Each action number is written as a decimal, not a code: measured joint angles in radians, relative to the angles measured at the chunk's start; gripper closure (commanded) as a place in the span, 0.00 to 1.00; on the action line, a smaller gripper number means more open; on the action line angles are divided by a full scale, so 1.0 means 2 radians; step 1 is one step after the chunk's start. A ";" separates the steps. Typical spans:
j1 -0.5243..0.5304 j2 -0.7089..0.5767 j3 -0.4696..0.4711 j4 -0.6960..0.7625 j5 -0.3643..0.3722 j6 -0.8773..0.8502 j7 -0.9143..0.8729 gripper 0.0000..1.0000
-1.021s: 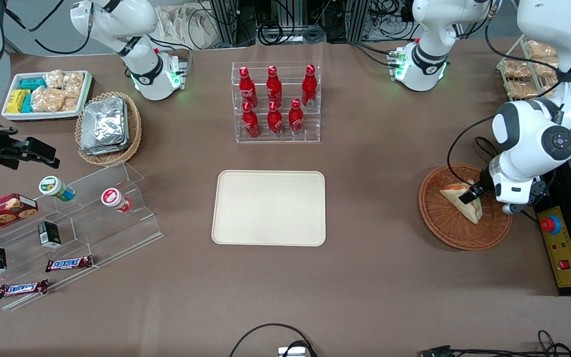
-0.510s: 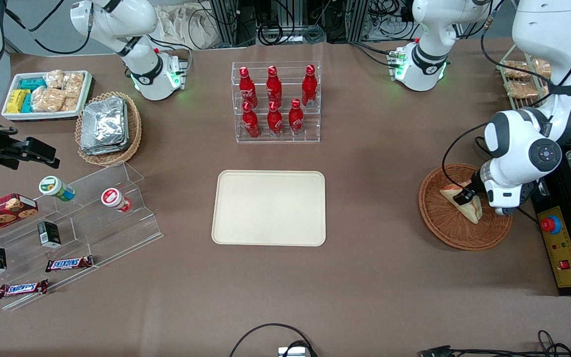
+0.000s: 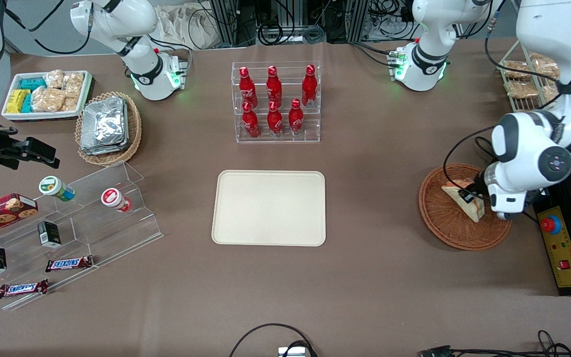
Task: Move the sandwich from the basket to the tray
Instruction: 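Close the left gripper on the sandwich's edge and lift it from the basket, then carry the held sandwich with the left gripper over to the cream tray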
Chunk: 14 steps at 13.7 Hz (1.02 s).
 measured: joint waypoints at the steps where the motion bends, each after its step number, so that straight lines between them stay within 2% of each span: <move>1: 0.000 -0.003 -0.005 0.025 0.001 -0.033 0.006 1.00; 4: 0.000 -0.017 -0.037 0.090 0.001 -0.131 0.031 1.00; 7: -0.002 -0.024 -0.113 0.159 0.001 -0.198 0.033 1.00; 11: -0.008 -0.004 -0.219 0.209 0.001 -0.192 0.026 1.00; 13: -0.008 0.036 -0.264 0.230 0.004 -0.172 0.010 1.00; 14: -0.009 0.062 -0.285 0.240 0.017 -0.165 0.000 1.00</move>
